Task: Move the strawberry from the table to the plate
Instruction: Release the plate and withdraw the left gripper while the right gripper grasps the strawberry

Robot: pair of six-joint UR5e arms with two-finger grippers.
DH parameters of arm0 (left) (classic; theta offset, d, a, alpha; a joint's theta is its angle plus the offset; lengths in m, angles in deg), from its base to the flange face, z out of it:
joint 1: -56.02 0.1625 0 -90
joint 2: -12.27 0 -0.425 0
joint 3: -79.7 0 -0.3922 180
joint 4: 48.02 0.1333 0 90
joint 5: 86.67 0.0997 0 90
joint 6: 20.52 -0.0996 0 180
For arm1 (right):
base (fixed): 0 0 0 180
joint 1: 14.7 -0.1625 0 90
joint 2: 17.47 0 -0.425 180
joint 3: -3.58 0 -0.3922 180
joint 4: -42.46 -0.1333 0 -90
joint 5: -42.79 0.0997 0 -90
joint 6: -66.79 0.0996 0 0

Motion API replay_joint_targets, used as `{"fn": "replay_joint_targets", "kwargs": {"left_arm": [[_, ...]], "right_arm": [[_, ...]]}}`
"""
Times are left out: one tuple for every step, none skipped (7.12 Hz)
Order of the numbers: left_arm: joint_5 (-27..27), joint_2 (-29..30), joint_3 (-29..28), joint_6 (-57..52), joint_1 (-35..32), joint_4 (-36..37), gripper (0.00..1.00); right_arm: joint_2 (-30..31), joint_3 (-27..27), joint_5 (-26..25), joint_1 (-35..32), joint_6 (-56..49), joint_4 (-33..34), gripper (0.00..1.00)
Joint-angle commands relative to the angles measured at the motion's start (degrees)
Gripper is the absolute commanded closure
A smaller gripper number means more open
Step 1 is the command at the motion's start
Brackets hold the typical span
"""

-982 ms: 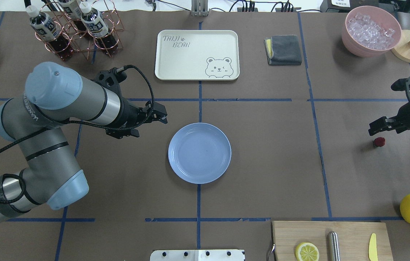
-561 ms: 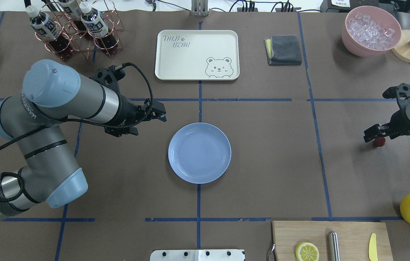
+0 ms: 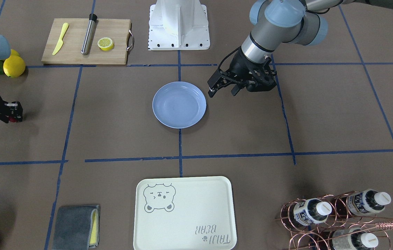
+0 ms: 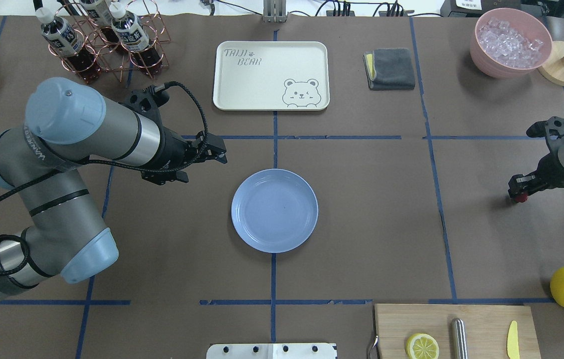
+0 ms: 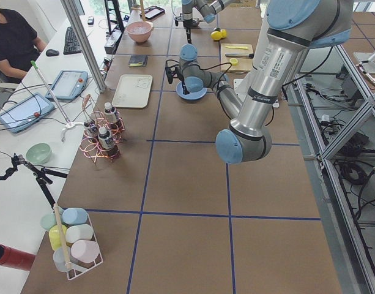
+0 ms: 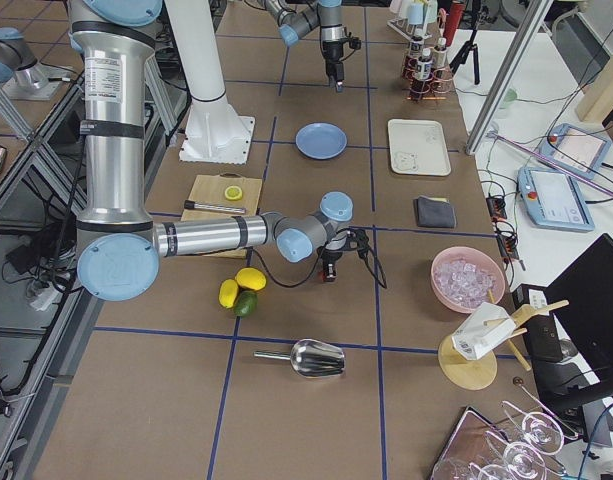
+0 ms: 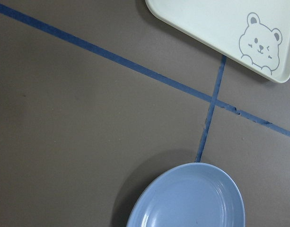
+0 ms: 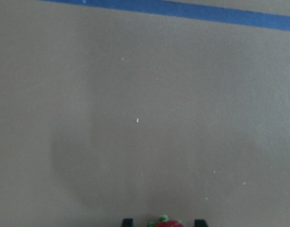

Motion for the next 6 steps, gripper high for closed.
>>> {"fn": "replay_joint_targets", "kwargs": {"left_arm": [[0.00,-0.09,1.06,0.00,-0.98,0.43,0.00],[-0.18,-0.18,2.12,-0.17,-5.69,2.70,0.00],[-0.26,-0.35,3.69,-4.18,-8.52,7.07,0.00],[-0.35,-0.53,5.54,-11.27,-10.03,12.86,0.00],[-0.35,-0.62,6.16,-19.43,-12.57,17.97,0.00],[-0.35,-2.79,6.87,-25.34,-13.98,20.54,0.00]], "right_arm": [[0.46,1.09,0.10,-0.21,-0.35,-0.03,1.00],[0.12,4.58,0.80,-0.13,0.25,0.93,1.00],[-1.19,8.70,0.89,0.05,0.35,5.38,1.00],[-5.29,11.87,0.89,0.05,0.35,12.21,1.00],[-10.47,13.21,0.81,0.31,1.57,17.06,1.00],[-16.09,13.49,0.89,2.14,7.76,18.94,1.00]]}}
